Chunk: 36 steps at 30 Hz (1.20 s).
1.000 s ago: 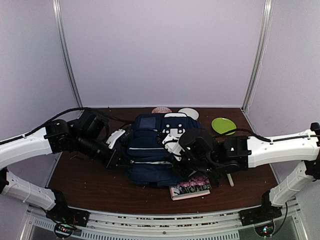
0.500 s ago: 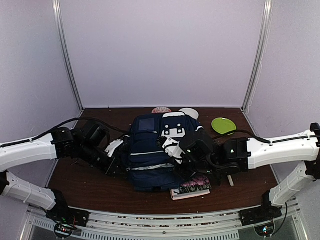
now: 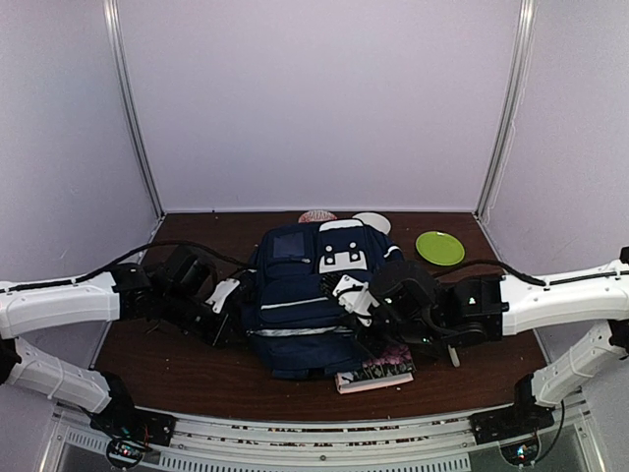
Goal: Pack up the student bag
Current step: Unzip the student bag at the center of the board.
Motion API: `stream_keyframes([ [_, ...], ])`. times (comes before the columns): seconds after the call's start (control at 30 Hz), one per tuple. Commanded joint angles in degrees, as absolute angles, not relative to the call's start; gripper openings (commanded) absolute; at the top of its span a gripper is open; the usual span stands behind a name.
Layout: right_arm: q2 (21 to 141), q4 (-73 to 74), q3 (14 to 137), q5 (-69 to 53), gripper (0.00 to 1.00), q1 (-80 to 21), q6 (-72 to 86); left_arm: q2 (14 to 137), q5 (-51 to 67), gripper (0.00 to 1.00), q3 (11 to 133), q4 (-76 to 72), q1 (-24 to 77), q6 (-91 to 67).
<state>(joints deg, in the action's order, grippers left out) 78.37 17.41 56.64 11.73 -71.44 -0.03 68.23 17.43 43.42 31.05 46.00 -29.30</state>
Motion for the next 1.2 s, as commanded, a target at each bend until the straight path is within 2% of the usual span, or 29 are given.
stream_keyframes([
  [0.0, 75.83, 18.81, 57.51, 11.41, 0.07, -71.36, 1.48, 64.98, 18.72, 0.00, 41.47, 23.53, 45.58, -30.26],
  [0.1, 74.60, 18.86, 60.52, 8.73, 0.37, -71.37, 2.72, 62.47, 19.91, 0.00, 39.79, 19.95, 46.42, -30.06],
  [0.17, 74.70, 19.83, 64.31, 7.66, 0.47, -71.43, 3.06, 61.24, 20.26, 0.00, 38.77, 18.19, 46.69, -30.23],
  [0.27, 76.69, 21.92, 69.39, 6.03, 0.52, -71.80, 2.65, 59.99, 20.99, 0.00, 37.33, 15.80, 46.97, -30.52],
  [0.63, 96.74, 31.60, 86.66, 4.43, 0.55, -75.55, -2.05, 58.17, 20.36, 0.00, 32.99, 13.19, 47.11, -31.26],
  [0.9, 102.50, 31.53, 88.76, 7.11, 0.55, -75.75, -2.66, 55.99, 20.17, 0.00, 31.23, 12.76, 47.11, -32.29],
  [1.03, 104.62, 31.32, 89.36, 11.05, 0.50, -75.68, -3.37, 56.37, 19.89, 0.00, 30.15, 11.77, 47.15, -32.64],
  [1.17, 106.32, 32.37, 90.28, 13.34, 0.37, -75.70, -3.99, 56.70, 19.88, 0.00, 29.50, 11.01, 47.11, -33.42],
])
